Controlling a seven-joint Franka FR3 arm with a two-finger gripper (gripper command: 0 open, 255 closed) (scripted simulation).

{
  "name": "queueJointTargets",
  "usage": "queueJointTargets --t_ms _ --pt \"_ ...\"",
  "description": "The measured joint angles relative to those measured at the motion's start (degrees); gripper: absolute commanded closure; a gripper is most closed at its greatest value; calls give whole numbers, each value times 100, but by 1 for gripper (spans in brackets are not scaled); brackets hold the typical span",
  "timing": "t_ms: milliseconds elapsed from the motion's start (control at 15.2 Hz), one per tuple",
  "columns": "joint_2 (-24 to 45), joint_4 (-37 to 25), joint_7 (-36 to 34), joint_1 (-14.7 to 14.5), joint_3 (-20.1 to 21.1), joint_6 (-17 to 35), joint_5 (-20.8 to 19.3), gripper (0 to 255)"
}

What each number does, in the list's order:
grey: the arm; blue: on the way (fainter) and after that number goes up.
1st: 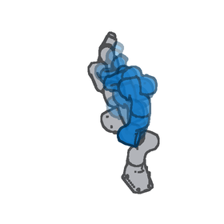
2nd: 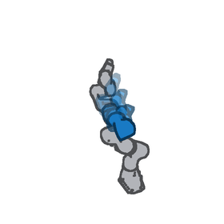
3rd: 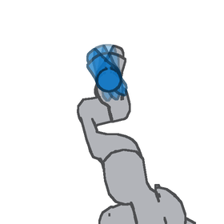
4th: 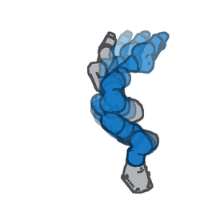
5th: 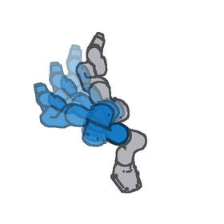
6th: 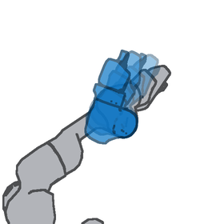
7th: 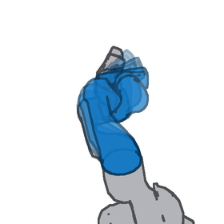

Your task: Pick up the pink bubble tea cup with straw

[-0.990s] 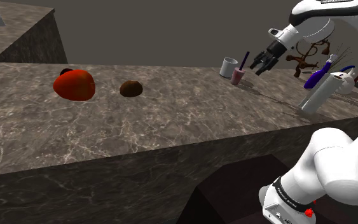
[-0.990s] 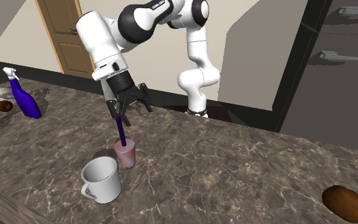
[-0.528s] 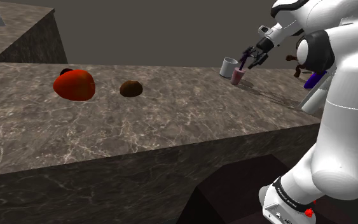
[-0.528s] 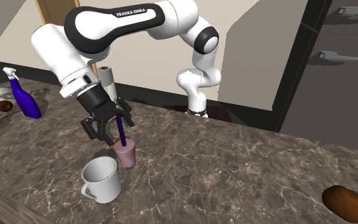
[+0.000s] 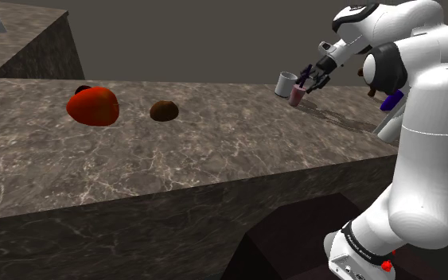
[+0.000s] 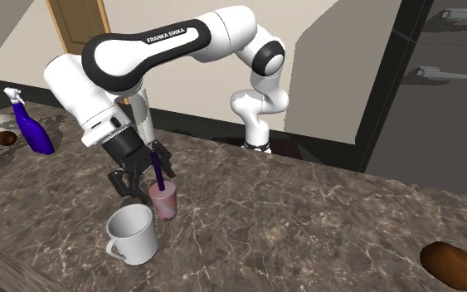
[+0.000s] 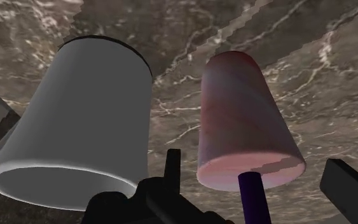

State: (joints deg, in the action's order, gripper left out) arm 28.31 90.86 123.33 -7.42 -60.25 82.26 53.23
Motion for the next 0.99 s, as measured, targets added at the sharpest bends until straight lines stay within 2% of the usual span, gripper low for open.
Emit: queueJointTargets --t_ms 660,990 --pt "3 16 13 -4 2 18 8 255" --pt "-62 -210 -152 30 -24 -176 -36 255"
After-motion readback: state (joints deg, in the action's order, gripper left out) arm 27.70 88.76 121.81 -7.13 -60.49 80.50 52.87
